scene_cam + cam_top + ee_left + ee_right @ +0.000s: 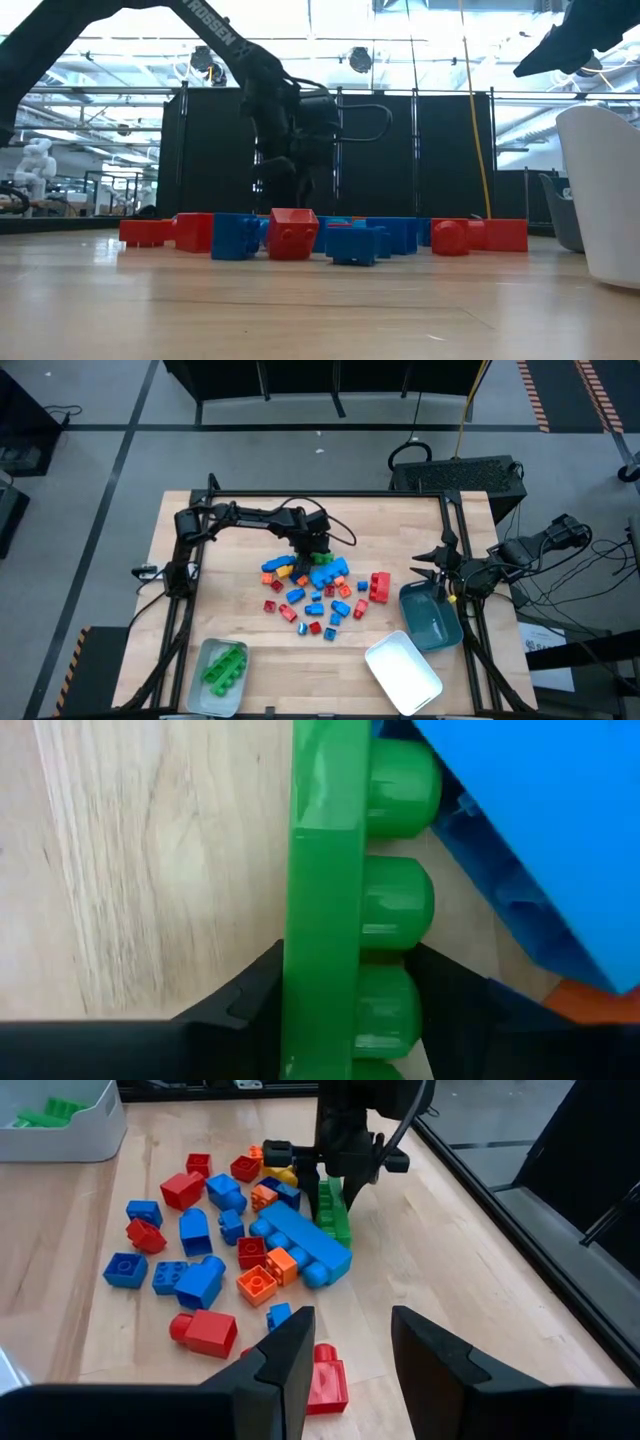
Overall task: Sort blocks by size
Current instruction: Put the rectangular green game piece into the gray bin
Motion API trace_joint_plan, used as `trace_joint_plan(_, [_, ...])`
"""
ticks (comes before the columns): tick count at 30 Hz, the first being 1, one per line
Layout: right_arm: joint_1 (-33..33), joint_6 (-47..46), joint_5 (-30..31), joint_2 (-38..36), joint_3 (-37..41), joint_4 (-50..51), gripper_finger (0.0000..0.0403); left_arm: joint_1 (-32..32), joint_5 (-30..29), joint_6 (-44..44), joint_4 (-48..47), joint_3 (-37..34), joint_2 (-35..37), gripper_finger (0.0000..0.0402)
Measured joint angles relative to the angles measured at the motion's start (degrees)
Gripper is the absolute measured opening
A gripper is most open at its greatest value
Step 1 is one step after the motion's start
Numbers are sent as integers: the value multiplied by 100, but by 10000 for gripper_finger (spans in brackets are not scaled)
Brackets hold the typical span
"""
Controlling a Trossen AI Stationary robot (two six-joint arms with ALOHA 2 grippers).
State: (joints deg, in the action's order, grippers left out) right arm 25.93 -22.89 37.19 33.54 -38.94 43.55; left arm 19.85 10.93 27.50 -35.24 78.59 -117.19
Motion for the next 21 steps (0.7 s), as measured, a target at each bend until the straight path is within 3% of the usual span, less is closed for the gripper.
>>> trace_joint_plan(7, [0,-45,0,0,0,0,119,3,-342,-146,-267,173,-1,170])
trace_joint_plan(12, [1,-45,2,0,0,0,119,-13,-454,-155,-1101,800,-11,170])
trace_joint_plan(17, [-1,-47,3,0,0,0,119,-185,-448,-157,-2545,1702,-2,170])
trace_joint_plan(21, [1,-47,33,0,0,-2,119,-534,-187,-261,-3216,2149,254,170])
